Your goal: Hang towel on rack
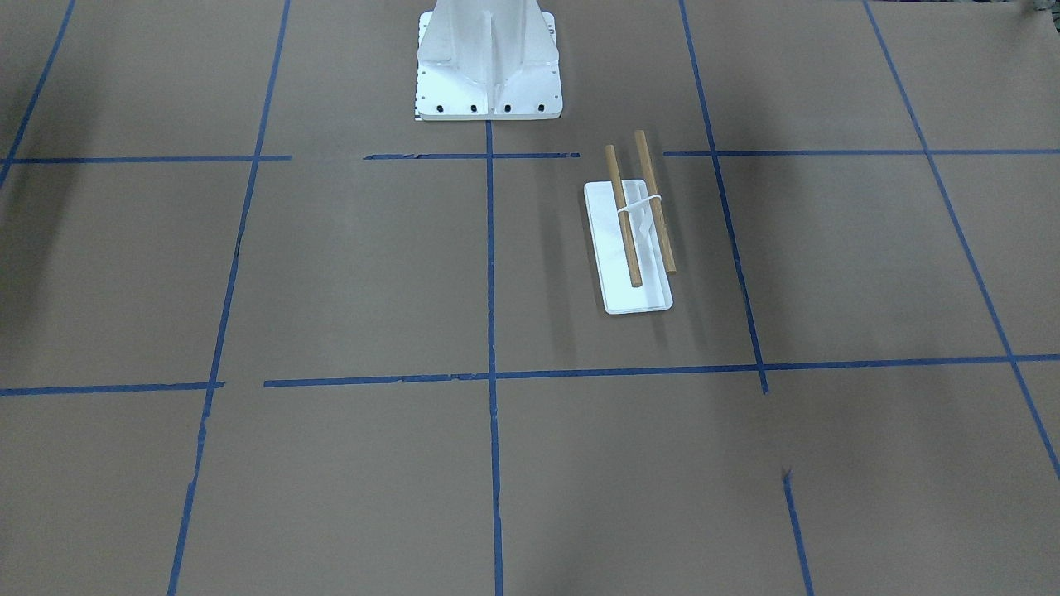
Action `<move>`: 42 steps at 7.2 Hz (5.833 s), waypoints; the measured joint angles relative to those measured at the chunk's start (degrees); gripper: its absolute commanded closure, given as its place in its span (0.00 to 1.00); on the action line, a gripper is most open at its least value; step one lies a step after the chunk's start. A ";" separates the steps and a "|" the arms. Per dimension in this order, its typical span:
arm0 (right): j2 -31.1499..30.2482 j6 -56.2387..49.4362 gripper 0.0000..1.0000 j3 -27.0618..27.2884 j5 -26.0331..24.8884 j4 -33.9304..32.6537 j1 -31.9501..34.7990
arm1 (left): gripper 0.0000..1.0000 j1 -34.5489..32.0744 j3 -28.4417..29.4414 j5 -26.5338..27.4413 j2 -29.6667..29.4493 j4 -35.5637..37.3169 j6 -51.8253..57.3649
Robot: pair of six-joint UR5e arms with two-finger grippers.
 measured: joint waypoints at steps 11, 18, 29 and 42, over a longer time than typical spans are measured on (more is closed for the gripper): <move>-2.76 -3.26 0.00 -3.65 7.69 18.84 -3.12 | 0.00 0.35 -0.37 -0.17 0.05 -6.36 0.33; -4.37 -14.41 0.29 -25.43 1.49 37.76 -5.84 | 0.00 0.44 -0.36 -1.13 0.05 -8.52 0.33; -5.61 -19.08 1.00 -8.67 -0.08 29.91 -5.32 | 0.00 4.04 0.13 -2.01 -4.27 -8.16 -0.42; 23.72 45.50 1.00 20.88 -17.31 15.66 -39.33 | 0.00 24.47 -2.06 -1.67 -30.23 -31.48 -58.08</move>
